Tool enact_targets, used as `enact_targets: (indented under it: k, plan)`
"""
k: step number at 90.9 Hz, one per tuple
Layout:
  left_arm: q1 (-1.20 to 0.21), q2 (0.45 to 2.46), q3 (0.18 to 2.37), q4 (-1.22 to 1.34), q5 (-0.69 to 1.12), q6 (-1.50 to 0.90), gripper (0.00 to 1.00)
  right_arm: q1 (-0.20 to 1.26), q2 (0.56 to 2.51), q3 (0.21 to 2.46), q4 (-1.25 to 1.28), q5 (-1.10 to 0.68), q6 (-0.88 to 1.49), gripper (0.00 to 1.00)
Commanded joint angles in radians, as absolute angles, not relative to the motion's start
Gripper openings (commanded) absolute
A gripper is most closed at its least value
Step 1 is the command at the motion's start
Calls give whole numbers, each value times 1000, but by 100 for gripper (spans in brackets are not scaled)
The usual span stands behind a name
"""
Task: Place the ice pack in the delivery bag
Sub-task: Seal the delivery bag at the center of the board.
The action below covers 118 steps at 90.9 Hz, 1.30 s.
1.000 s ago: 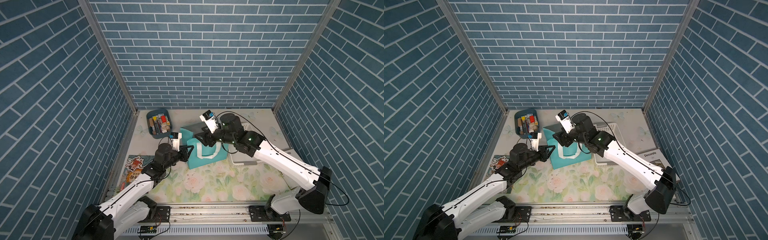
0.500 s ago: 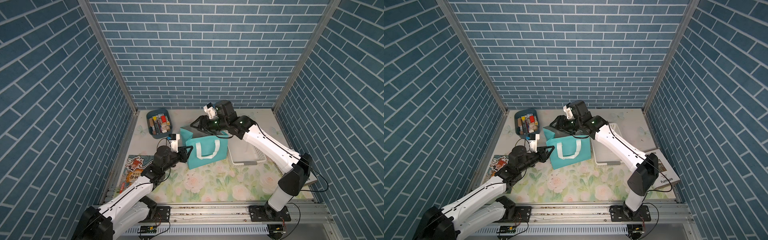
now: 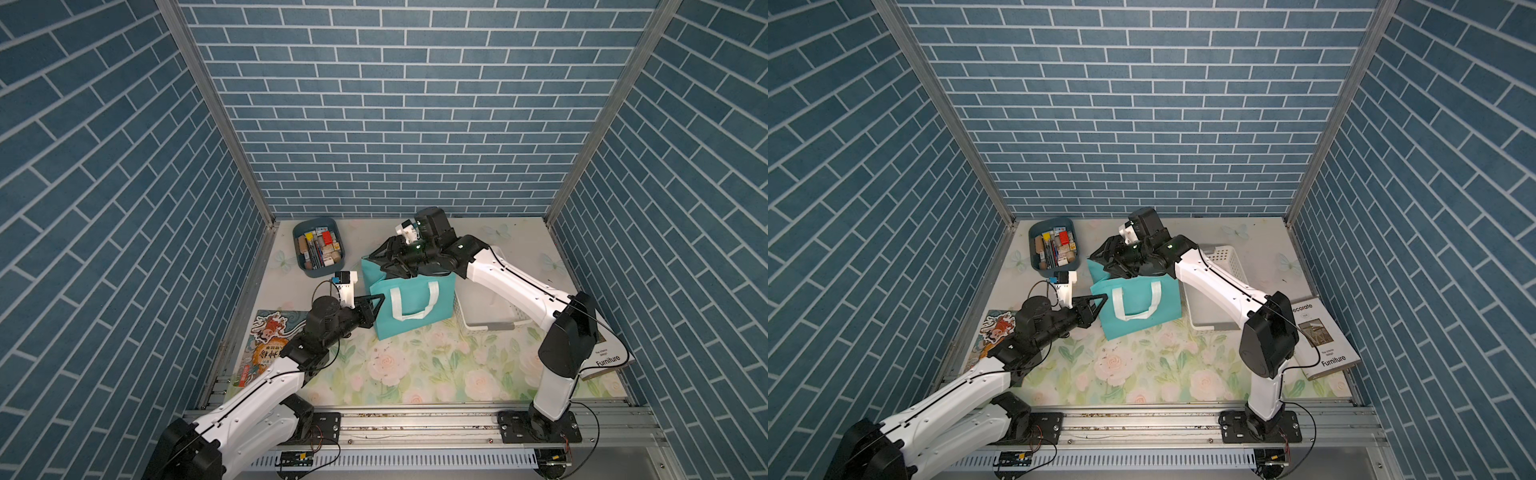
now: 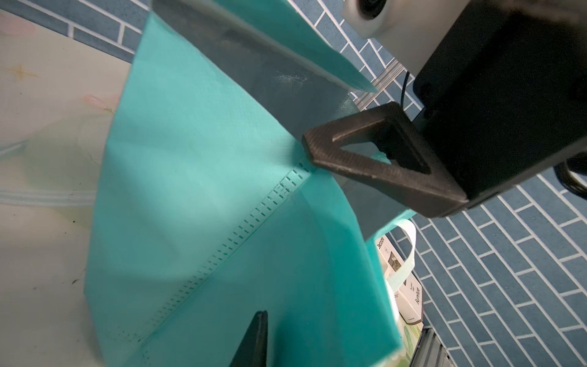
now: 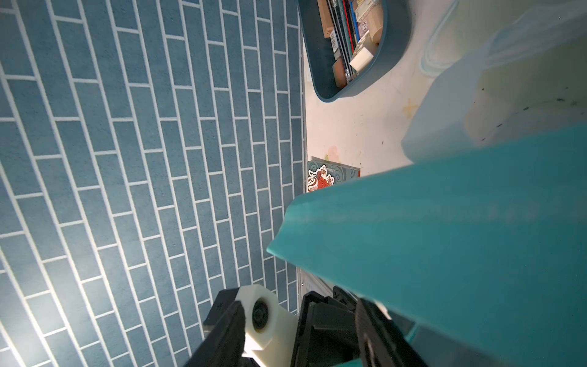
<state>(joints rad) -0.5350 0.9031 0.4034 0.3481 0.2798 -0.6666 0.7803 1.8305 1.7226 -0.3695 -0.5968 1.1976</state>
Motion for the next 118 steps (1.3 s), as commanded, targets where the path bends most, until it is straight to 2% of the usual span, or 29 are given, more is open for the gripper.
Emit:
enact_targets:
  k: [1, 26, 39, 50, 73, 118]
  plan:
    - [-541, 891, 392, 368, 264, -666, 26, 732, 1788, 1708, -325, -591, 1224, 59]
    - [-543, 898, 382, 384, 264, -664, 26, 746, 1725, 1594, -261, -521, 1383, 59]
    - [-544, 902, 386, 397, 265, -665, 26, 763, 1747, 1656, -264, -485, 1407, 56]
    - [-547, 911, 398, 396, 264, -664, 27, 772, 1775, 1683, -263, -472, 1416, 49]
    - [-560, 920, 403, 403, 258, -666, 26, 778, 1796, 1679, -222, -442, 1435, 40]
    - [-568, 925, 411, 409, 240, -667, 23, 782, 1778, 1635, -219, -399, 1450, 41]
